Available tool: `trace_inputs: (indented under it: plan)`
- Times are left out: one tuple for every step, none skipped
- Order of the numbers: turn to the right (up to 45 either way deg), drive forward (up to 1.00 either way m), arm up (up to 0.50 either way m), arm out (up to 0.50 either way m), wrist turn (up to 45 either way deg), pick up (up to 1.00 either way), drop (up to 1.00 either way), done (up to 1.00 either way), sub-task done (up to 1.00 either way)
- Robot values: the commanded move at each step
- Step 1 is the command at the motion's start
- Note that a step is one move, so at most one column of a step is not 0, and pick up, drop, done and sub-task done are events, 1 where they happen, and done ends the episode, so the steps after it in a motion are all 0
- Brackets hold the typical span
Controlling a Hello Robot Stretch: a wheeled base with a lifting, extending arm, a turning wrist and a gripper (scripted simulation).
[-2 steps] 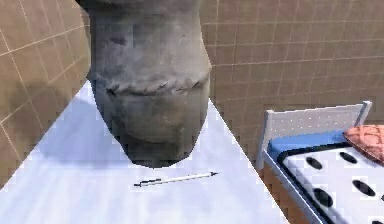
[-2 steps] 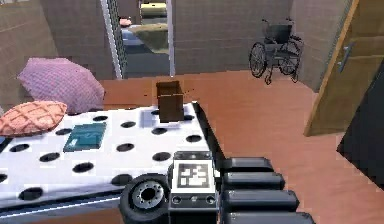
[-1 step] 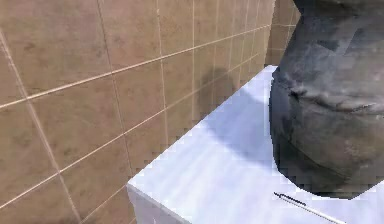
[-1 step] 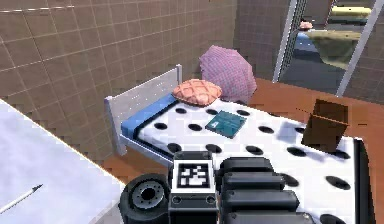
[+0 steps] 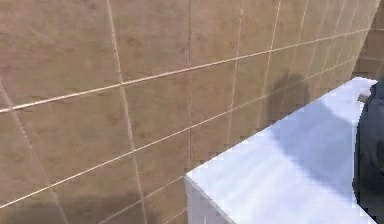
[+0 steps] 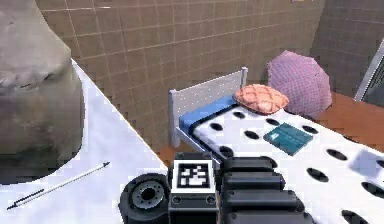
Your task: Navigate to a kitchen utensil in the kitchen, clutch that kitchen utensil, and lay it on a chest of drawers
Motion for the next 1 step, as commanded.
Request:
trace_inputs:
  plan:
    - [45.0,0.0,0.0,0.0,0.0,0.0,0.0,0.0,0.0]
